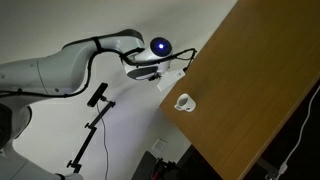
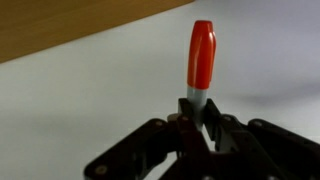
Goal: Pick the pen from the table, put it in the cup then place it back on the table
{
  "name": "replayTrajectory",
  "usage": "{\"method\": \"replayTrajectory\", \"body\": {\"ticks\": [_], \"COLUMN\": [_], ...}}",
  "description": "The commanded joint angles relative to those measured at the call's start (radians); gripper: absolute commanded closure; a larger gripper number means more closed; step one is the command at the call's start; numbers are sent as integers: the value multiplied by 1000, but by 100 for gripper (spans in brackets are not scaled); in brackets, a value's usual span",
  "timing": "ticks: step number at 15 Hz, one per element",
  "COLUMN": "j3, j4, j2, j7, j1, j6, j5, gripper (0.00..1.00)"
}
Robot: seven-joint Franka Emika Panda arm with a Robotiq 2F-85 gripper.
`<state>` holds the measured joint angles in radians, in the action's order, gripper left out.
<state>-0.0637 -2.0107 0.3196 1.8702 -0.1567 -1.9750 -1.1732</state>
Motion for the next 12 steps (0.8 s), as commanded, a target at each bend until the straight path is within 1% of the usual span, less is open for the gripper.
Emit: {"method": "replayTrajectory", "body": {"ticks": [1, 4, 7, 11, 12], "j3": [31, 39, 47, 54, 60], "j4": [20, -2, -7, -6, -8], "j2": [24, 30, 50, 96, 107], "j7": [134, 258, 347, 468, 467], "j1": [22, 18, 12, -3, 2], "j6": [56, 53, 80, 186, 200], "j5": [6, -24, -42, -76, -76], "gripper": [95, 95, 95, 95, 95]}}
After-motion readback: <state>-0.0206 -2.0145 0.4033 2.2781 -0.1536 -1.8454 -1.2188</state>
